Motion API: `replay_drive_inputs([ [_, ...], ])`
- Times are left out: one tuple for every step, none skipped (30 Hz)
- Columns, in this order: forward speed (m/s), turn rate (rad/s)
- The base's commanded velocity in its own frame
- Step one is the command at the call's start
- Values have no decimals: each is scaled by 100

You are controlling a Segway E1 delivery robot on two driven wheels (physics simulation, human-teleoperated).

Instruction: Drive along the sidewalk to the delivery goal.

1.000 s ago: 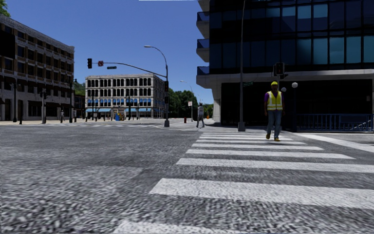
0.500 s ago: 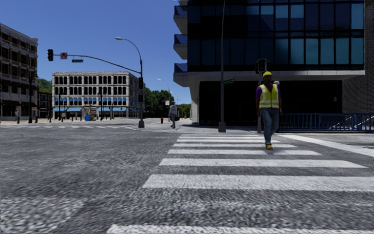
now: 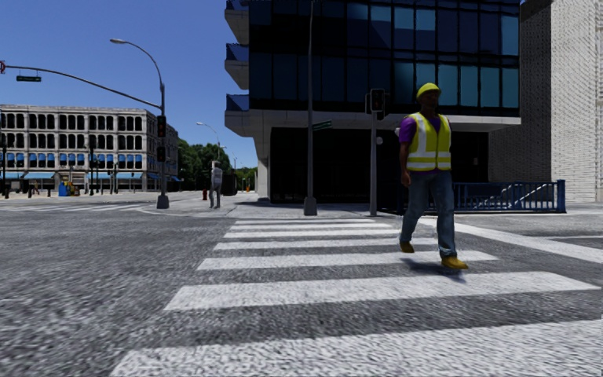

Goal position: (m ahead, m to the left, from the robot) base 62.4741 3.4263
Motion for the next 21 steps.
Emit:
replay_drive_inputs([
  [200, 0],
  [200, 0],
  [200, 0],
  [200, 0],
  [200, 0],
  [200, 0],
  [200, 0],
  [200, 0],
  [200, 0],
  [200, 0],
  [200, 0],
  [200, 0],
  [200, 0],
  [200, 0],
  [200, 0],
  [200, 0],
  [200, 0],
  [200, 0],
  [200, 0],
  [200, 0],
  [200, 0],
])
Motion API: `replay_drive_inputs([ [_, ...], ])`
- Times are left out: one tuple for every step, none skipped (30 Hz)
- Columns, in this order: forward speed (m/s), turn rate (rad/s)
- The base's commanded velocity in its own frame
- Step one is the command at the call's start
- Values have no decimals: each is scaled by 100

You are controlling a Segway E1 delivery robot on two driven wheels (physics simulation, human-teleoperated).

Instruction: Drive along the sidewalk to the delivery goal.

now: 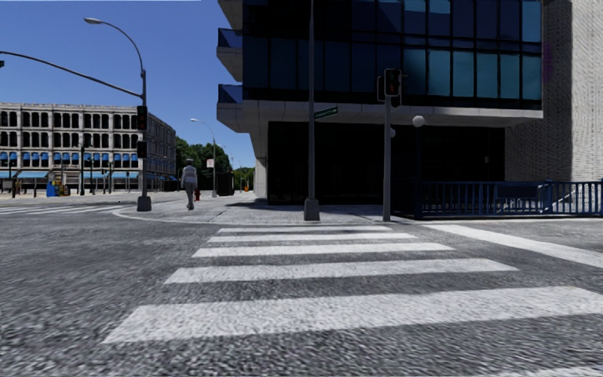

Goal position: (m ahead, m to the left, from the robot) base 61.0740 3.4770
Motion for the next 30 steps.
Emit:
replay_drive_inputs([
  [200, 0],
  [200, 0],
  [200, 0],
  [200, 0],
  [200, 0],
  [200, 0],
  [200, 0],
  [200, 0],
  [200, 0],
  [200, 0],
  [200, 0],
  [200, 0],
  [200, 0],
  [200, 0],
  [200, 0],
  [200, 0],
  [200, 0],
  [200, 0],
  [200, 0],
  [200, 0],
  [200, 0],
  [200, 0],
  [200, 0],
  [200, 0],
  [200, 0],
  [200, 0],
  [200, 0],
  [200, 0],
  [200, 0],
  [200, 0],
])
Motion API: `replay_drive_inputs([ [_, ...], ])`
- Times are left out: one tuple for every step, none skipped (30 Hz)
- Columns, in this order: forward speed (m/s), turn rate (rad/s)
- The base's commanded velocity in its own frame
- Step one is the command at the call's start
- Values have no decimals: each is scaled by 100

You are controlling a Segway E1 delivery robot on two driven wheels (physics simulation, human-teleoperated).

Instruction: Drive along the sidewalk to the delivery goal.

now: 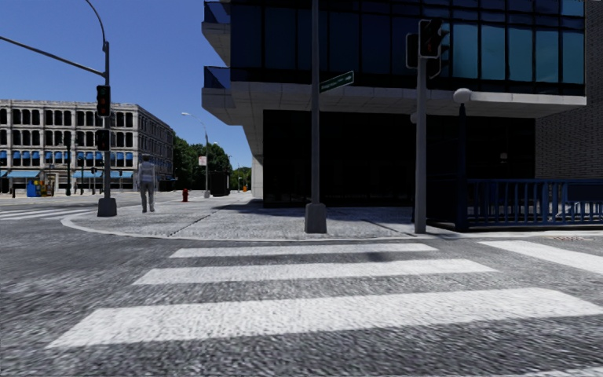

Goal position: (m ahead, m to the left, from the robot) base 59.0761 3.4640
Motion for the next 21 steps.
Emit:
replay_drive_inputs([
  [200, 0],
  [200, 0],
  [200, 0],
  [200, 7],
  [200, 21],
  [200, 21],
  [200, 30],
  [200, 33],
  [200, 34],
  [200, 34],
  [200, 34],
  [200, 35],
  [200, 35],
  [200, 35],
  [200, 35],
  [200, 35],
  [200, 35],
  [200, 35],
  [200, 35],
  [200, 35],
  [200, 35],
])
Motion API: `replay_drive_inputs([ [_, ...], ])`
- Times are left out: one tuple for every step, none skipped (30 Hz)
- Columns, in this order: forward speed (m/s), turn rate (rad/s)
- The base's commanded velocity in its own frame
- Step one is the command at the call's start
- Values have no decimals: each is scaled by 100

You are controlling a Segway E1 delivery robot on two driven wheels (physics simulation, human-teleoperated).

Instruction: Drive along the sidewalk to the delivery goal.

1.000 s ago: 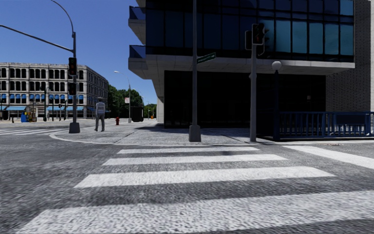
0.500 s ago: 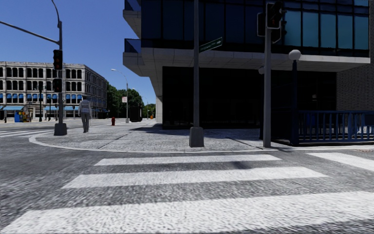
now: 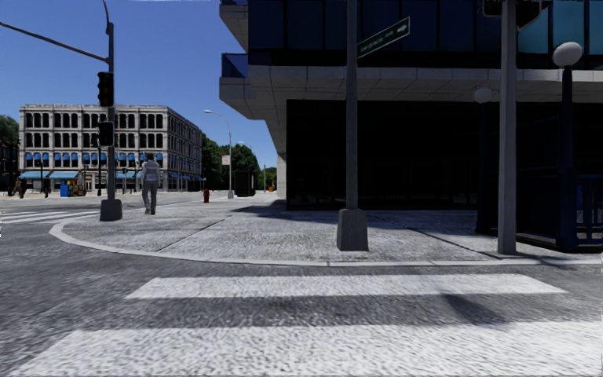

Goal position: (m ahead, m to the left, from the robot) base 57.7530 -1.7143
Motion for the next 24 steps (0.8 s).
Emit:
replay_drive_inputs([
  [200, 35],
  [200, 35],
  [200, 30],
  [200, 26],
  [200, 26],
  [200, 26],
  [200, 30],
  [200, 35],
  [200, 41],
  [200, 41],
  [200, 45],
  [200, 46],
  [200, 47],
  [200, 47],
  [200, 47],
  [200, 47],
  [200, 47],
  [200, 47],
  [200, 47],
  [200, 47],
  [200, 41],
  [200, 26],
  [200, 26],
  [200, 17],
])
